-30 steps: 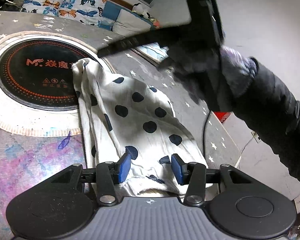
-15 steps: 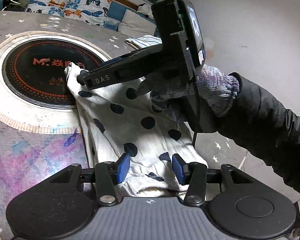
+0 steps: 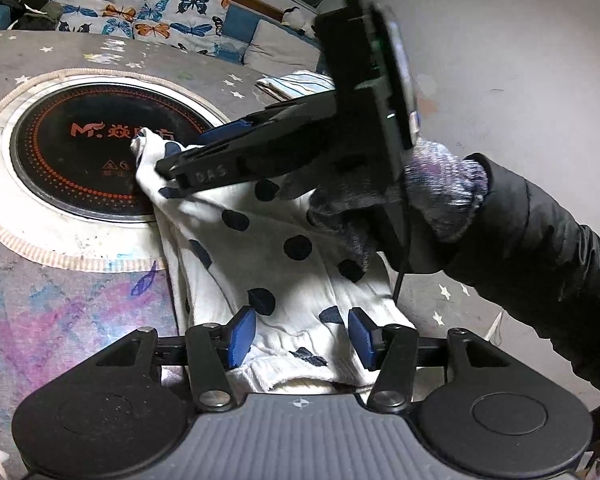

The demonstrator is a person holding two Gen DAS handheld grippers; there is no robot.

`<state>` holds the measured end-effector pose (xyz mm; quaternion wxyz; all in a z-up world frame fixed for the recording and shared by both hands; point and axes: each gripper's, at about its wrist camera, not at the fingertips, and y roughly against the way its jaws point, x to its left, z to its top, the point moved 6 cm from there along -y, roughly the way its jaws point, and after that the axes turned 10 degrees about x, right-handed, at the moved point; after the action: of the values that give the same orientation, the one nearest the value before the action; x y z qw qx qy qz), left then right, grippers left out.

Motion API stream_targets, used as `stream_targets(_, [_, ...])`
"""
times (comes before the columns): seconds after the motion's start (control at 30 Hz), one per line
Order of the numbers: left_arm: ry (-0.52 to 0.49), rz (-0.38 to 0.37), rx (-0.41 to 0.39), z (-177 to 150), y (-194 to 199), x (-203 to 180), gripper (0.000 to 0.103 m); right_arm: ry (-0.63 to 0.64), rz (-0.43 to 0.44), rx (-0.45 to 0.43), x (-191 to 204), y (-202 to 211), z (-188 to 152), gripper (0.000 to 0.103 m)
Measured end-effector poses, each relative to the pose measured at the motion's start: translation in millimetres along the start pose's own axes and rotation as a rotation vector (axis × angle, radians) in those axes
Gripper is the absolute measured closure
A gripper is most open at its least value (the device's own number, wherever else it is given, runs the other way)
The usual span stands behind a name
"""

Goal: Fold clothes

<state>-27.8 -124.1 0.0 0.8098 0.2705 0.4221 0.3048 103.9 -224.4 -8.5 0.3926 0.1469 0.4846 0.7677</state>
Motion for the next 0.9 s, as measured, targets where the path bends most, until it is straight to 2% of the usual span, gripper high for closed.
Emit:
stream_targets(0.23, [-0.008, 0.024, -0.009, 2, 3, -3, 0.046, -0.052, 0.076, -0.046, -10, 38, -13, 0.05])
stream_targets(0.33, [-0.014, 0.029, -0.007, 3, 2, -4, 0.045, -0.081, 0.115, -0.038, -14, 43, -26, 0.051])
stream_targets(0.6, [-0.025, 0.047, 0.004, 4, -2, -6, 0.044, -0.155, 0.139, -0.008, -21, 23, -45, 0.051])
stream_targets(0.73, [-0.028, 0.054, 0.005, 3, 1, -6, 0.044, -0.189, 0.144, -0.062, -29, 44, -51, 0.05])
stream_targets(0.9, [-0.031, 0.059, 0.002, 1, 4, -6, 0.044, -0.244, 0.092, -0.085, -45, 69, -80, 0.05])
